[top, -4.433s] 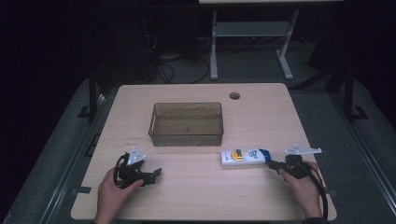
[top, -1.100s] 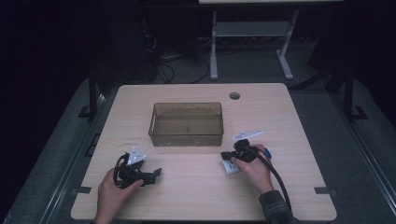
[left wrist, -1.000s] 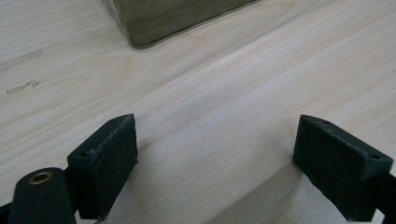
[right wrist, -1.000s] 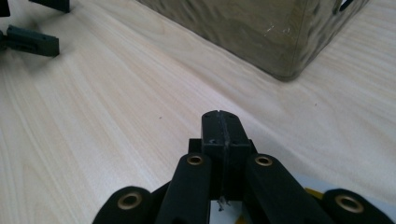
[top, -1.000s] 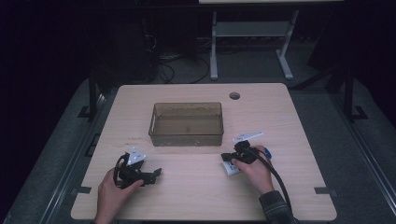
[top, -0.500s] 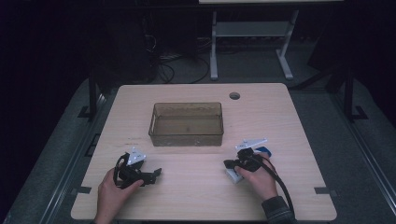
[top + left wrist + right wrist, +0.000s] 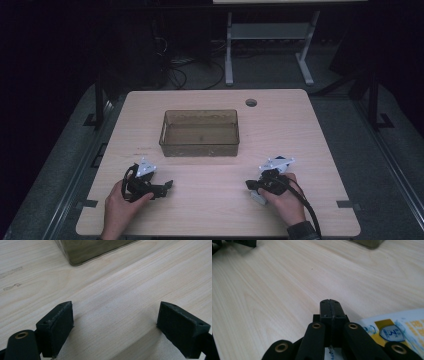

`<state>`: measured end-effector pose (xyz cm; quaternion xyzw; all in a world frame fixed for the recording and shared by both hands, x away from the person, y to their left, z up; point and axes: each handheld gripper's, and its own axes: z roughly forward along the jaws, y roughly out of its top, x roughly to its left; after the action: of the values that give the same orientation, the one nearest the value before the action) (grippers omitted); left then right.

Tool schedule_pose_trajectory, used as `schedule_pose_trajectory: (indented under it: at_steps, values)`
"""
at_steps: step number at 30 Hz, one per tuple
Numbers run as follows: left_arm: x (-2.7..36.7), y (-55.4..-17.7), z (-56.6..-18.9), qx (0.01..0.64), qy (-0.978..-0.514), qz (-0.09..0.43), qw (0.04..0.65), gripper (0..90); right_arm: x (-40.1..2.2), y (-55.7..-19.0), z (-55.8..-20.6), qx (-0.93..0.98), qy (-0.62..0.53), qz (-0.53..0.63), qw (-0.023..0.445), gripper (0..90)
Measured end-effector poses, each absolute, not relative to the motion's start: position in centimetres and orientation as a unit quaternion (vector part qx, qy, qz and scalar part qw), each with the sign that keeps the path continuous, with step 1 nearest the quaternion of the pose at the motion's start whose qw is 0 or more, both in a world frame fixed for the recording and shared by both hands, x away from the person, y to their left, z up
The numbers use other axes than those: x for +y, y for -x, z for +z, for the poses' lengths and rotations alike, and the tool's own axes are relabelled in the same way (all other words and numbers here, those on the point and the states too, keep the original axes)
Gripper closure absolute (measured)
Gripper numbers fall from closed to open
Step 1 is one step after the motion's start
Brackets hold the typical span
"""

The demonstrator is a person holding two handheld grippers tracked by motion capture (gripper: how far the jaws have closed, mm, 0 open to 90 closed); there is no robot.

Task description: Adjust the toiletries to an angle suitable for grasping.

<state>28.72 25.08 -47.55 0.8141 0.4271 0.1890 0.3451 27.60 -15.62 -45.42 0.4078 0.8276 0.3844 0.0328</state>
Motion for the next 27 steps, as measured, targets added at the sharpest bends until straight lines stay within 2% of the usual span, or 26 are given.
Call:
schedule_pose_trajectory:
  at_steps: [27]
  values:
    - [25.1,-28.7,-47.5,0.427,-0.814,0.189,0.345,12.5,-20.7,-23.9,-45.3,0.813,-0.448,0.366,0.064,90.0]
